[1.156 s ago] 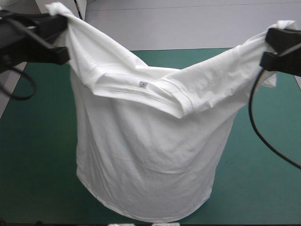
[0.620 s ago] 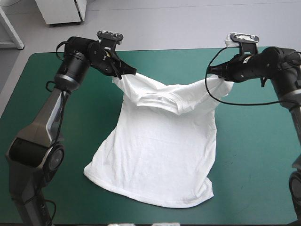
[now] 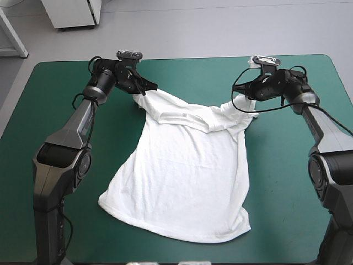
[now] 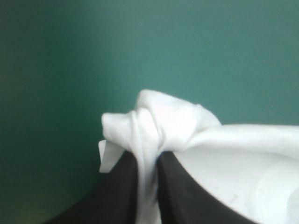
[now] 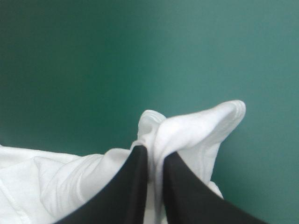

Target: Fold the cloth

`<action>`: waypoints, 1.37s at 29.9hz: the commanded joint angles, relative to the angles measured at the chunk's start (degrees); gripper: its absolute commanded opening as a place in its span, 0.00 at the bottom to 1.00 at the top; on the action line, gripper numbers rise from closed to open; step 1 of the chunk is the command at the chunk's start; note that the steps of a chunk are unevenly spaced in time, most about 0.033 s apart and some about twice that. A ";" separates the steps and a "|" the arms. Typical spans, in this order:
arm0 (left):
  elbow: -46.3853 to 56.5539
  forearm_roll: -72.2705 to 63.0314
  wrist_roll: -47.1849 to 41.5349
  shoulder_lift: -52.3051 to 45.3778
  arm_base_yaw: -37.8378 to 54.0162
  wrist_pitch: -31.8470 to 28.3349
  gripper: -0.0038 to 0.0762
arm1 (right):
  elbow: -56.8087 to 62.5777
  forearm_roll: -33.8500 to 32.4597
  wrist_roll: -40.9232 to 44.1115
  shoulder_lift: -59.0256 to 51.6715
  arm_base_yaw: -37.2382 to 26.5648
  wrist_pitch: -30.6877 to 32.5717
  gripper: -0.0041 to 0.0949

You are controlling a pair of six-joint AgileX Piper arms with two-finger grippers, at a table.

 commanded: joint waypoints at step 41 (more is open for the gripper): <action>52.71 4.98 1.02 -69.58 -6.86 20.56 0.59 | 22.96 -10.16 8.08 -54.68 0.65 32.85 0.61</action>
